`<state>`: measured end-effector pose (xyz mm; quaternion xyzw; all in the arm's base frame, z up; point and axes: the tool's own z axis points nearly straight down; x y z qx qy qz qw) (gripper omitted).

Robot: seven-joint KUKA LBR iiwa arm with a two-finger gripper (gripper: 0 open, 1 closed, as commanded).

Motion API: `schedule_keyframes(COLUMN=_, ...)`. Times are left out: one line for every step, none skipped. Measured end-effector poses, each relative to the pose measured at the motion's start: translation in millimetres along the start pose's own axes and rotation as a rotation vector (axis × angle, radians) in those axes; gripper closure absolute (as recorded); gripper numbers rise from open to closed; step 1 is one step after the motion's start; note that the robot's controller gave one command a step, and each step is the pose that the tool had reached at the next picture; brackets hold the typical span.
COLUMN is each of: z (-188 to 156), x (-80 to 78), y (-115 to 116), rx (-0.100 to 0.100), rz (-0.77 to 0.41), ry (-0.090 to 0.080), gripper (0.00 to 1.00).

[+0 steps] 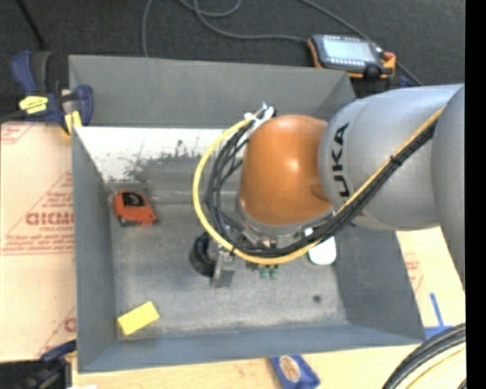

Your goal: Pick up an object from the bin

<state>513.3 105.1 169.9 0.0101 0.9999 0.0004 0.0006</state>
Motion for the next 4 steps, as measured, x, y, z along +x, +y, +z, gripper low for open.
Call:
schedule_keyframes(z=53.6, x=-26.0, y=1.0, rx=0.000, rz=-0.160, ry=0.001, gripper=1.00)
schedule_keyframes(z=53.6, x=-26.0, y=1.0, rx=0.000, rz=-0.159, ry=0.001, gripper=1.00)
schedule_keyframes(z=7.2, x=-25.3, y=11.2, rx=0.002, rz=-0.172, ry=0.007, gripper=1.00)
schedule_keyframes(z=-55.0, x=-35.7, y=8.5, rx=0.001, rz=-0.160, ry=0.002, gripper=1.00)
